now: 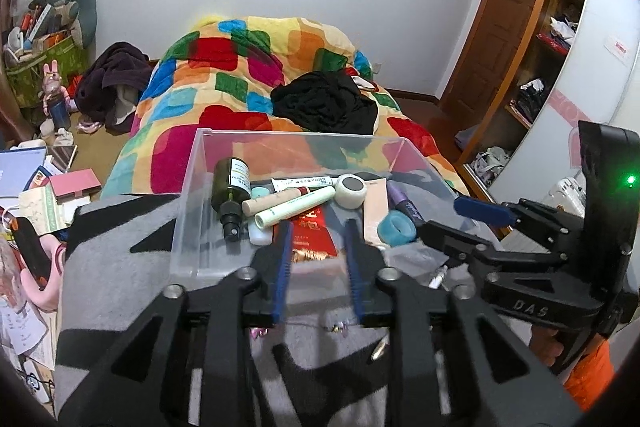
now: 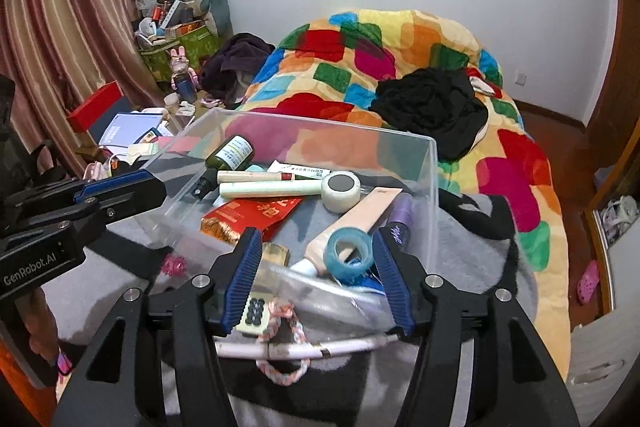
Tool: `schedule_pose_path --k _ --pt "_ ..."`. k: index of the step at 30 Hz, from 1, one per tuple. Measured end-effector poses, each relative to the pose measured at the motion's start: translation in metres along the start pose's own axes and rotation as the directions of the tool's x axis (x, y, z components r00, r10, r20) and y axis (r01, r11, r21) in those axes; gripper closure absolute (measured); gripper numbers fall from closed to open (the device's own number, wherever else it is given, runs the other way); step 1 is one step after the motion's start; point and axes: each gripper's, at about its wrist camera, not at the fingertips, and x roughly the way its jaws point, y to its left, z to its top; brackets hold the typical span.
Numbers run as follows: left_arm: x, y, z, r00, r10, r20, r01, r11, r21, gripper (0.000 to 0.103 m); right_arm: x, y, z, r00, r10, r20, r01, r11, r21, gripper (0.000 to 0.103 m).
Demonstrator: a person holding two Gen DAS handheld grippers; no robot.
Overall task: Organize objects
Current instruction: 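Lower the white-green tube into the clear box while the right tool releases the tape roll inside, then reach the left tool to the pink keychain while the right tool reaches the pink-white rope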
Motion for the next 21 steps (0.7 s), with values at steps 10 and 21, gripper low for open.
schedule_pose_path --k 10,21 --pt "0.003 0.003 -0.040 0.995 0.054 -0.080 -0.049 0.997 0.052 0.052 -0.023 -0.009 -0.035 1.000 -0.010 -0.017 0.009 1.000 -0.014 0.046" --pt "0.048 0.032 -0.056 0.964 0.088 -0.251 -0.095 0.995 -0.016 0.052 0.000 -0.013 -0.077 0.990 0.022 -0.142 -0.019 1.000 0.021 0.046"
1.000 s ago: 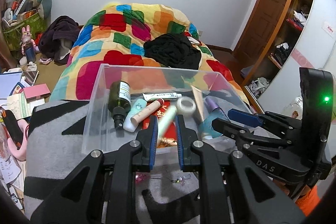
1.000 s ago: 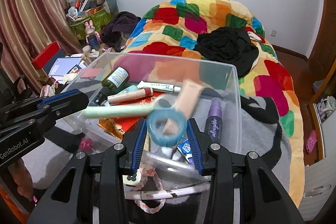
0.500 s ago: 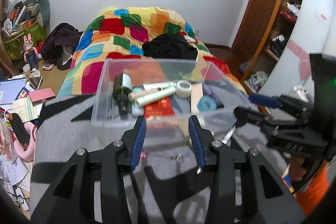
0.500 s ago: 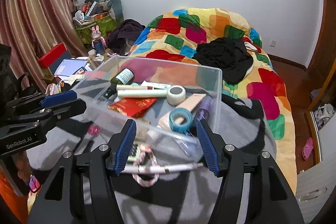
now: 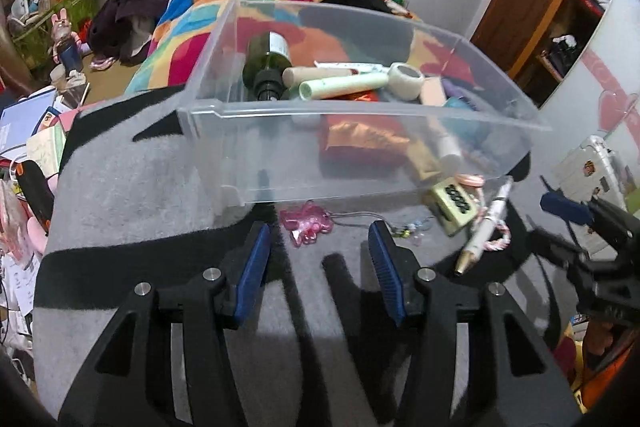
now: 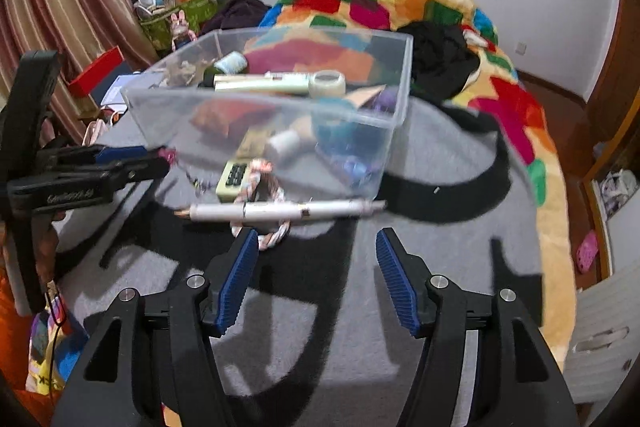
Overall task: Organize objects
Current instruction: 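Reach the left tool to the pink keychain while the right tool reaches the pink-white rope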
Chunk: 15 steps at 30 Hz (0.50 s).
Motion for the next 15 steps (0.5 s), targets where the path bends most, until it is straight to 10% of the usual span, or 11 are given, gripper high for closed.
schedule_pose_path --k 5,10,15 --pt "0.003 -0.006 0.002 1.000 0.025 0.010 -0.026 1.000 0.014 0.054 0.019 0.008 0.003 0.999 0.033 -0.035 -0.033 0.999 0.011 0.049" --pt "0.008 -0.010 0.002 0.999 0.048 0.010 -0.049 0.998 0.030 0.077 0.021 0.016 0.001 0.999 0.036 -0.023 -0.037 0.999 -0.015 0.080" --pt "-0.001 -0.009 -0.006 0.998 0.044 0.035 -0.045 0.998 0.033 0.077 0.013 0.019 -0.008 1.000 0.020 -0.012 -0.021 0.999 -0.046 0.093"
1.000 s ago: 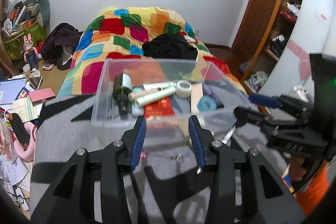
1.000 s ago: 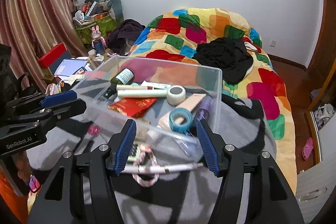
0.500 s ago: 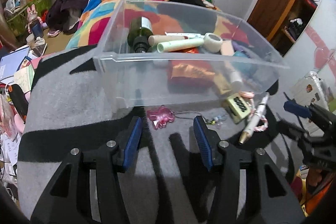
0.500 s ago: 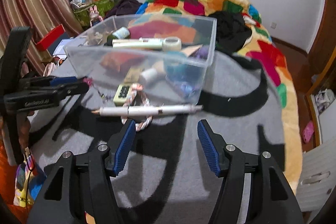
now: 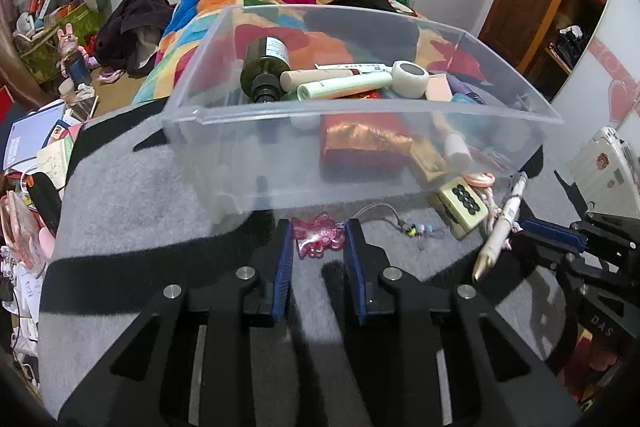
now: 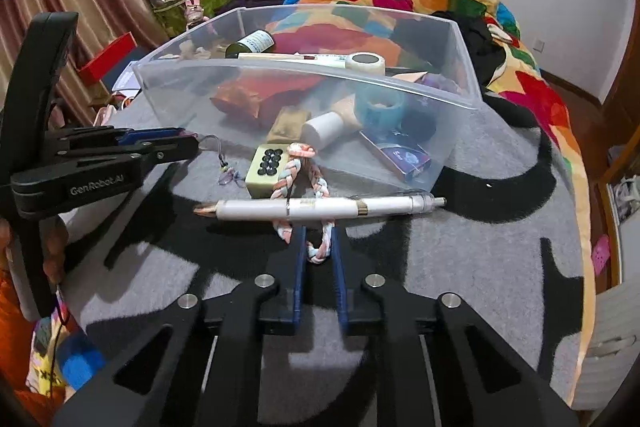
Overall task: Organize objects
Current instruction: 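Reach the left tool to the pink keychain while the right tool reaches the pink-white rope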
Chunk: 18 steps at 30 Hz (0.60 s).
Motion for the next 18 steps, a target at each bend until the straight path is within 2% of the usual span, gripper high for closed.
schedule_pose_path --k 10,18 --pt "-0.033 -0.001 -0.029 0.995 -0.076 0.058 0.078 0.996 -0.035 0.077 -0.039 -0.022 -0.017 0.999 -0.011 0.046 0.008 0.998 0.062 0.095" --pt "-0.071 -0.019 -0.026 0.984 -0.106 0.147 0.106 0.994 0.008 0.077 -0.073 -0.010 -0.001 0.990 0.005 0.142 -0.010 0.999 0.035 0.095"
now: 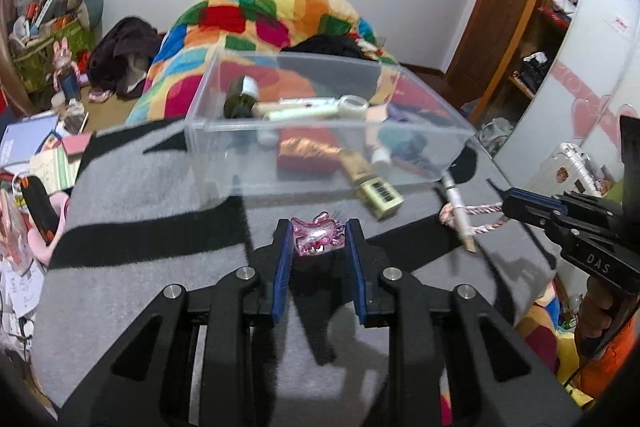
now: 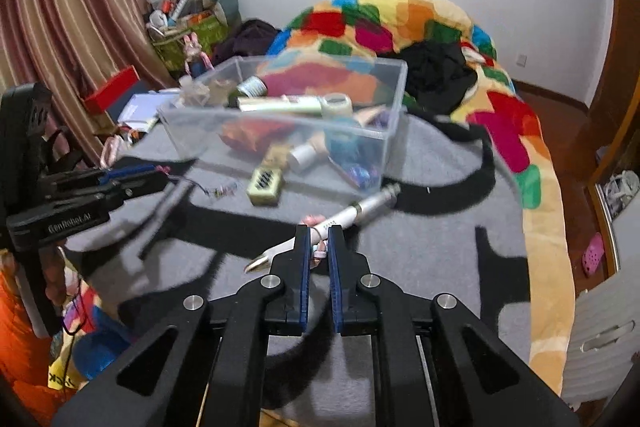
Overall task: Organize objects
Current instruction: 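Reach the left tool to the pink keychain while the right tool reaches the pink-white rope, then grasp the pink keychain with the left tool while the right tool grasps the rope, then drop the pink keychain into the clear box while the right tool releases the rope inside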
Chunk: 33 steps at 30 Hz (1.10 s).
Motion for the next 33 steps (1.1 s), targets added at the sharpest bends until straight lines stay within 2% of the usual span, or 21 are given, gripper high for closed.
schedule_pose_path --k 9,15,24,33 --pt "-0.034 -0.013 0.018 0.994 -0.038 0.100 0.037 0.999 0.012 0.077 -0.026 0.018 0.023 0.995 0.043 0.091 -0.041 0.999 -0.028 0.095" --pt "-0.040 -0.014 0.034 0.989 -0.043 0.141 0.044 0.999 -0.001 0.077 -0.032 0.024 0.040 0.989 0.041 0.141 -0.036 0.999 -0.040 0.095" --pt "-0.043 -0.012 0.063 0.980 -0.038 0.194 0.041 0.999 -0.009 0.077 -0.022 0.025 0.085 0.977 0.067 0.205 -0.065 0.998 -0.019 0.095" --pt "-0.029 0.008 0.084 0.979 -0.017 0.202 0.027 0.999 -0.046 0.077 0.019 0.033 0.114 0.983 0.064 0.171 -0.059 0.998 -0.037 0.095"
